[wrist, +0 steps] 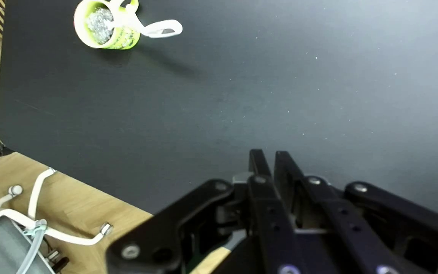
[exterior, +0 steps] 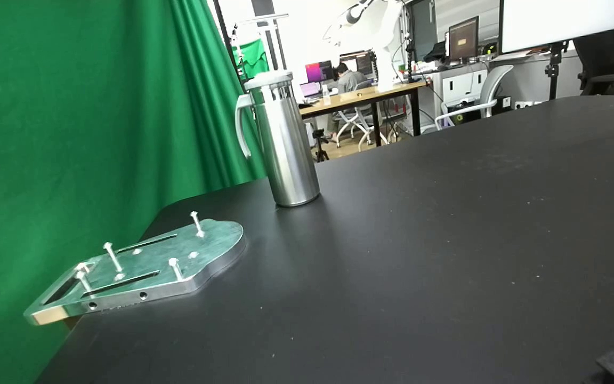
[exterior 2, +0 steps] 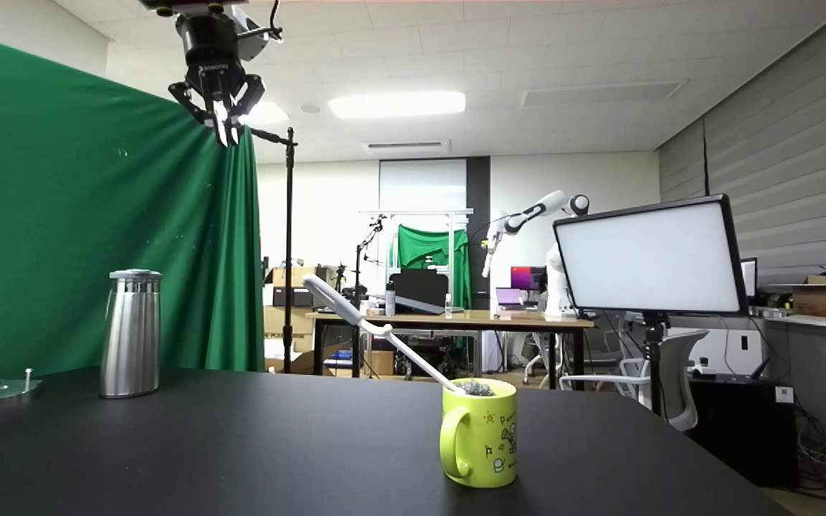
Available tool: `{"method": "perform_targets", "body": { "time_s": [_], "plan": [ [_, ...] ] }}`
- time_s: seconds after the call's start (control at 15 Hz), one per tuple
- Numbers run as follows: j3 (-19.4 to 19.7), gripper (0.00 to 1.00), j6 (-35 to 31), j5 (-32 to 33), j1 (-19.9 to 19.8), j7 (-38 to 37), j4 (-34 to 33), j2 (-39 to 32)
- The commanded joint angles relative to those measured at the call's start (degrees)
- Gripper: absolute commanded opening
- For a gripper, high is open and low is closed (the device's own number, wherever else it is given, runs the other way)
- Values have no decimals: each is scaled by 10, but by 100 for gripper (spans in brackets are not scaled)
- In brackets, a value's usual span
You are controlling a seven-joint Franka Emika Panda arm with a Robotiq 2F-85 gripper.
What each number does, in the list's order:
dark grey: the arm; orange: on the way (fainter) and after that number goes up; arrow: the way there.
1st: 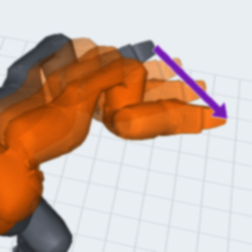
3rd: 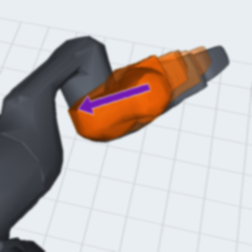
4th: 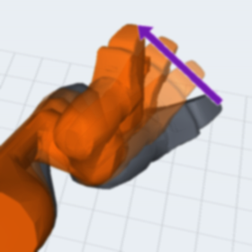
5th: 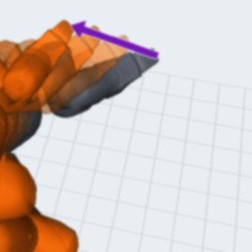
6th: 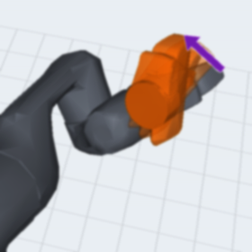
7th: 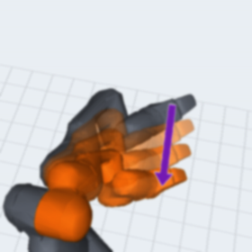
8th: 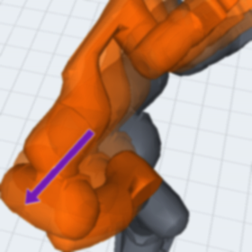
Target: Open the flask
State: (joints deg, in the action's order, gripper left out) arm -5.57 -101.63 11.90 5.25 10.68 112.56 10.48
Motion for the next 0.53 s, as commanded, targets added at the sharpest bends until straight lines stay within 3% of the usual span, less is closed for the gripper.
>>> {"method": "perform_targets", "body": {
  "time_s": [0.0, 0.07, 0.13, 0.47],
  "plan": [
    [1, 15, 2, 0, 2, 0, -2, -1],
    [1, 15, 2, 0, 2, 0, -2, -1],
    [1, 4, 2, 0, 2, 0, -2, -1],
    [-21, 0, -26, -17, 20, -10, -79, -82]
  ]
}}
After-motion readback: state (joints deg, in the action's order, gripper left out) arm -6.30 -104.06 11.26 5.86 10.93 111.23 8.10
